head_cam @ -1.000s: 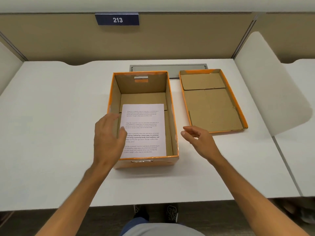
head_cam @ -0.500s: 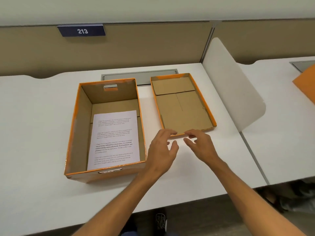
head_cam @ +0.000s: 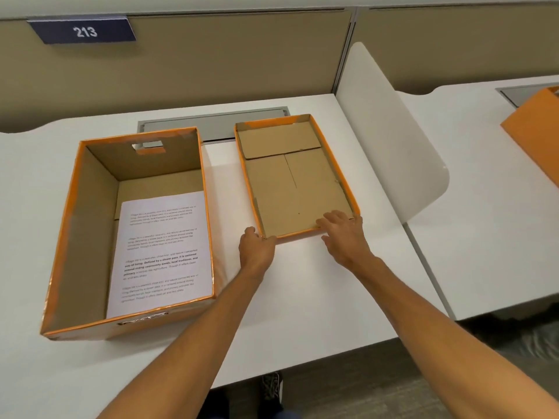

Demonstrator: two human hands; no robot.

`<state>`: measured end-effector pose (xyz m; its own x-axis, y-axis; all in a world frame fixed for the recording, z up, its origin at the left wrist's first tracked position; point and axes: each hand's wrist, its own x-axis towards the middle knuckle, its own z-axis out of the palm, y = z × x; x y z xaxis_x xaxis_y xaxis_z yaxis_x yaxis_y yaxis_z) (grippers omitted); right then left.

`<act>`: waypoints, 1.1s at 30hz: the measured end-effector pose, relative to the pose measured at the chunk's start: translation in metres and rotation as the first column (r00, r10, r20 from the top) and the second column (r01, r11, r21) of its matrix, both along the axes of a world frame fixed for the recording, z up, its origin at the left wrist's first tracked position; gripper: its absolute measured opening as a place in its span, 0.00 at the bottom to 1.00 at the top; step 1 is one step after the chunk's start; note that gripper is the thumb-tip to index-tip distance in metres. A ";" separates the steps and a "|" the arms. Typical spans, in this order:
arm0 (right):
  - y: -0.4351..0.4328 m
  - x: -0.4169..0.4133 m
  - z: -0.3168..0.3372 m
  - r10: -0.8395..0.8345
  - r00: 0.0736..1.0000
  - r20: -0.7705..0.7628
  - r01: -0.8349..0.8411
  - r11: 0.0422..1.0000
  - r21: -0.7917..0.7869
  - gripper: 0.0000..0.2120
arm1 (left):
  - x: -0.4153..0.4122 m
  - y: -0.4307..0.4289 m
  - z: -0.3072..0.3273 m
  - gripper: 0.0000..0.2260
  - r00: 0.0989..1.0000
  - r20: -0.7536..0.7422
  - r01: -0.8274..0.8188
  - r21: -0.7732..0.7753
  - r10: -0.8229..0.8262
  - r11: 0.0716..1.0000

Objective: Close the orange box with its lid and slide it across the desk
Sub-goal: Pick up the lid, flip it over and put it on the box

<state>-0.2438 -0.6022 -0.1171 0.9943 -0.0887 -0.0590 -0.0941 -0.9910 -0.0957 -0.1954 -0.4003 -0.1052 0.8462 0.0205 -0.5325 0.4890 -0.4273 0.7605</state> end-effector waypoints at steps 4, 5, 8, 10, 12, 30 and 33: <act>0.010 0.008 -0.004 0.022 0.998 -0.054 -0.023 1.000 -0.020 0.08 | 0.011 -0.005 -0.006 0.13 0.986 -0.077 -0.154 -0.090 0.148 0.984; 0.013 0.008 -0.005 0.022 0.998 -0.059 -0.024 0.999 -0.035 0.08 | 0.014 -0.006 -0.007 0.12 0.975 -0.118 -0.200 -0.119 0.186 0.973; 0.017 0.007 -0.009 0.006 0.999 -0.032 -0.007 1.000 -0.026 0.06 | 0.019 -0.009 -0.010 0.04 0.954 -0.196 -0.260 -0.166 0.227 0.951; 0.017 0.007 -0.007 -0.008 1.000 -0.003 0.008 1.000 0.006 0.04 | 0.022 -0.011 -0.008 0.04 0.950 -0.223 -0.263 -0.201 0.217 0.944; 0.016 0.006 -0.003 -0.026 0.999 0.023 0.025 0.998 0.052 0.04 | 0.025 -0.012 -0.001 0.05 0.951 -0.225 -0.266 -0.242 0.213 0.933; 0.036 0.037 0.086 -0.134 0.824 0.551 -0.044 0.953 0.298 0.11 | 0.025 -0.049 0.096 0.20 0.989 -0.096 -0.145 -0.655 0.109 0.741; 0.030 0.038 0.103 -0.206 0.770 0.603 -0.013 0.941 0.338 0.08 | 0.031 -0.046 0.101 0.20 0.999 -0.039 -0.046 -0.663 0.026 0.747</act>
